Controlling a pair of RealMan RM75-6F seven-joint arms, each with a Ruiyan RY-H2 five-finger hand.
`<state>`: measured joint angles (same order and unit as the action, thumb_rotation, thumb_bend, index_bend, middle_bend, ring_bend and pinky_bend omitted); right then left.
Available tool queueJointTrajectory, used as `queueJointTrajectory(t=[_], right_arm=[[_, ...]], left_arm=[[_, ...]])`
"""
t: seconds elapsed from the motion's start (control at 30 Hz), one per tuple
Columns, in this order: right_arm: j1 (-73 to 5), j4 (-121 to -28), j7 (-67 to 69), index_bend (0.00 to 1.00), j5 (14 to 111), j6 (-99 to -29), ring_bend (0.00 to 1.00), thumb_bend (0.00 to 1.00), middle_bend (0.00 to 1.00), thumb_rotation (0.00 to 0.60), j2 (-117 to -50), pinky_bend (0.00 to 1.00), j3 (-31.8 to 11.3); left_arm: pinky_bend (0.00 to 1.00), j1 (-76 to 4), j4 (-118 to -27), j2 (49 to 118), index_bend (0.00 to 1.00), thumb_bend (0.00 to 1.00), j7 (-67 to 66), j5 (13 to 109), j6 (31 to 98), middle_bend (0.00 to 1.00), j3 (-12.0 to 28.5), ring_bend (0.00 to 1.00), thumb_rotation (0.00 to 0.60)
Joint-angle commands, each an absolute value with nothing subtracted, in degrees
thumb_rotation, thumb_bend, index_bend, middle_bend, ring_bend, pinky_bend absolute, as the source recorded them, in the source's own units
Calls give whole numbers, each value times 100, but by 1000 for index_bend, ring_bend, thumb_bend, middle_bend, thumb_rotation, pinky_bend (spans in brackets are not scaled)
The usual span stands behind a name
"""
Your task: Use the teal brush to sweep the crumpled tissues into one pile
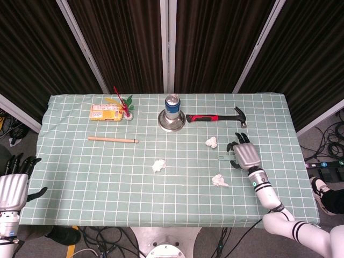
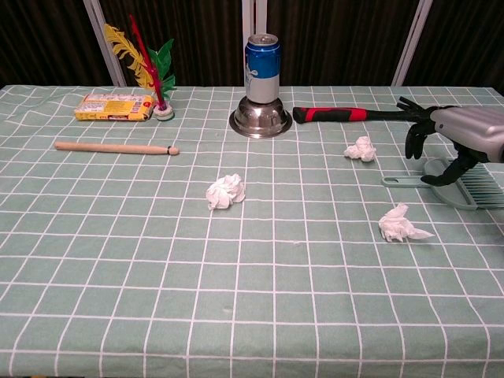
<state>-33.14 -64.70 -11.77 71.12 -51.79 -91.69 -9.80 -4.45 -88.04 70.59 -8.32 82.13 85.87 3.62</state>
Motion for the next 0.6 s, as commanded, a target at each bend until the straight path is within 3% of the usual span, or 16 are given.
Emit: queueJointTrajectory(t=[0.03, 0.6], right_arm=[[-3370, -6302, -1194, 439, 7055, -5131, 40, 173, 401, 600, -9302, 0, -956], [-3573, -5816, -1559, 447, 6878, -4925, 77, 196, 452, 600, -9714, 0, -890]], left_arm=[[49, -450, -8788, 7071, 196, 0, -820, 8203, 8562, 167, 357, 43, 600], [49, -461, -8658, 7136, 195, 0, -719, 8222, 8557, 167, 369, 43, 600]])
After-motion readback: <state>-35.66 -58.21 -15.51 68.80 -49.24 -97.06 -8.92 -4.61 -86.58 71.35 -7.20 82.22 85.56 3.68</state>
